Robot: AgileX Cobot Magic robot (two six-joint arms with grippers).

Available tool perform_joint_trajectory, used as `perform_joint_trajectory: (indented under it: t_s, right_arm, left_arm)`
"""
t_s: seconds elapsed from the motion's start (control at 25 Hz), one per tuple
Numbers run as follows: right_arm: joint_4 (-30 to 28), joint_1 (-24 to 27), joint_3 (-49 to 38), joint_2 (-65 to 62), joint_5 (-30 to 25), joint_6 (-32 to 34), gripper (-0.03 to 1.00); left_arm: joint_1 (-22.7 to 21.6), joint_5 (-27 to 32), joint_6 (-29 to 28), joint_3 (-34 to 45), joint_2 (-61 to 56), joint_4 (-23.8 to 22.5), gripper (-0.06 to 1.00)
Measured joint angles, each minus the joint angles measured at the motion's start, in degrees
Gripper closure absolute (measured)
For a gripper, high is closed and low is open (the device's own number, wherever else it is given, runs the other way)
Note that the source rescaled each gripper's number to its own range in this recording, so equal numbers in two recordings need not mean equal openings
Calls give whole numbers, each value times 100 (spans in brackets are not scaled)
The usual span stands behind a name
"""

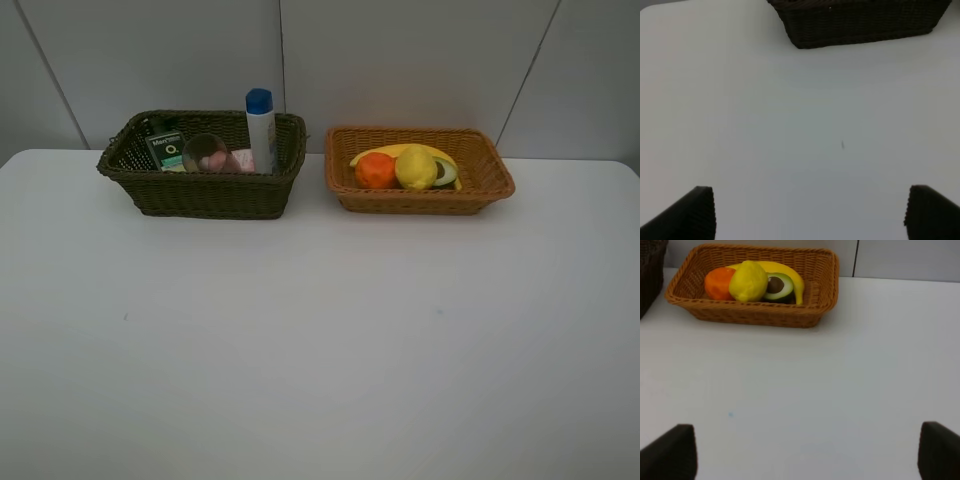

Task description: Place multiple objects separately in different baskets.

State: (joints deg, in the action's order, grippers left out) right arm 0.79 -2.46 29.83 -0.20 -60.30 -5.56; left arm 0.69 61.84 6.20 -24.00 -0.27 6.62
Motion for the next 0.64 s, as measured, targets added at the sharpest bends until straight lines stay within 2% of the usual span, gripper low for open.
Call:
perform_joint_trajectory:
  t_s: [0.64]
  right_arm:
    - [0, 0, 0, 0, 0, 0, 7]
  left_arm:
    - [0, 0, 0, 0, 0, 0, -6]
